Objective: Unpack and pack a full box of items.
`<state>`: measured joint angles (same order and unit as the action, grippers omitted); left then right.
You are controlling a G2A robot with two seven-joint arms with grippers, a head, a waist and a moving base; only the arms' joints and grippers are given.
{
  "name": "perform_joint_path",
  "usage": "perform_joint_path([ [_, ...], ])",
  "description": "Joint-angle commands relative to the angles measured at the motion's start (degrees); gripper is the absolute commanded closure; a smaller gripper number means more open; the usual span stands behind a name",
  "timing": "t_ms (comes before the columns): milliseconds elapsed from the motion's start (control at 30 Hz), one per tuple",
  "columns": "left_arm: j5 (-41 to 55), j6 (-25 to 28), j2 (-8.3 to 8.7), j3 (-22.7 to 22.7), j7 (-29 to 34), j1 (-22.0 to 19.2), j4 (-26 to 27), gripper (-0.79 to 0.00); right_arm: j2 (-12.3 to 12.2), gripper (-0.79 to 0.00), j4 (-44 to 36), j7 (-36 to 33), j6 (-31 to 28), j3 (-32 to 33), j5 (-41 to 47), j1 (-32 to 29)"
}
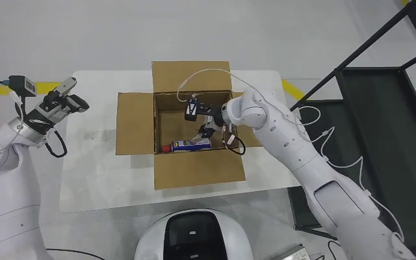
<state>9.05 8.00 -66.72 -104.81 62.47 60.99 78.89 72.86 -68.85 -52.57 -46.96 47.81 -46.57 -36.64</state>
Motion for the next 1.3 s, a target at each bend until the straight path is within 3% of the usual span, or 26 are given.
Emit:
perform_joint_path([
  [0, 0.0, 0.0, 0.0, 0.0, 0.0, 0.0, 0.0, -0.785, 0.99, -0.785, 3.71, 0.73, -0.47, -2.72, -0.27, 2.27],
  [567, 0.0, 0.0, 0.0, 0.0, 0.0, 0.0, 0.0, -0.785, 10.02, -0.785, 23.83, 7.28, -3.91, -19.13, -5.18, 11.05],
  [1267, 0.0, 0.0, 0.0, 0.0, 0.0, 0.0, 0.0, -0.785, 20.08, -0.785, 42.34, 18.15, -4.4, -26.9, -10.8, 15.38],
])
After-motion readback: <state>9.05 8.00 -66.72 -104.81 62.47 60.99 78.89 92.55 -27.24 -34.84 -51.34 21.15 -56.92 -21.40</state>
